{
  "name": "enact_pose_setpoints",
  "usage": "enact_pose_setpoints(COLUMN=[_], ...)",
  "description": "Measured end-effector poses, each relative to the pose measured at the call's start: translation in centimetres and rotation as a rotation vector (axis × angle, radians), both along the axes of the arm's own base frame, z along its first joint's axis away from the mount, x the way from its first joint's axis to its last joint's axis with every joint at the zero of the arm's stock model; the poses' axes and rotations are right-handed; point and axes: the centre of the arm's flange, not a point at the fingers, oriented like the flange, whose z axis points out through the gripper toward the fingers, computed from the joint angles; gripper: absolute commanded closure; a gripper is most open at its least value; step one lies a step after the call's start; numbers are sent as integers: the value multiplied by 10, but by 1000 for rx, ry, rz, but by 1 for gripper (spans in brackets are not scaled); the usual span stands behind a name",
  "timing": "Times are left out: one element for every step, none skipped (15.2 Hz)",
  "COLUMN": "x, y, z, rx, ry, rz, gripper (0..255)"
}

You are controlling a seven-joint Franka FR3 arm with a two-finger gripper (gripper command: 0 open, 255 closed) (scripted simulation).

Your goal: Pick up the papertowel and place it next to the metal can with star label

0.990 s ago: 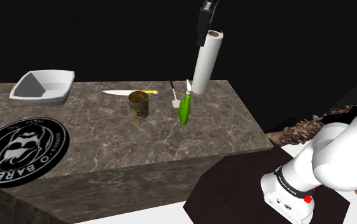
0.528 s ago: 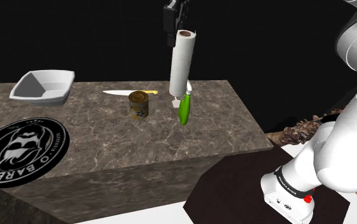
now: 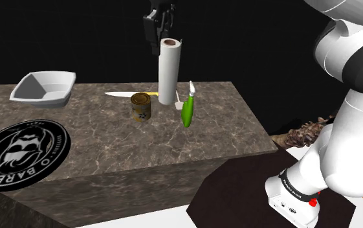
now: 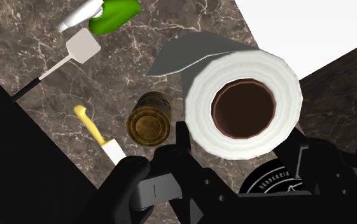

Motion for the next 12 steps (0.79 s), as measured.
enact_pose_setpoints(x=[0,-1,-1,-1,-2,-1,-1,0,0,0,0,-1], y=[1,0,0,0,0,1,1,1,1,1,-1,1], z=[-6,-11,-16,-20,-25,-30,-36,-42,-46,-51,-57,-62], rx=[0,0,0,0,0,0,0,0,0,0,0,0], ry=[0,0,0,0,0,0,0,0,0,0,0,0], rz=[0,0,0,0,0,0,0,0,0,0,0,0], gripper=[255,255,255,255,255,255,255,255,255,255,255,255])
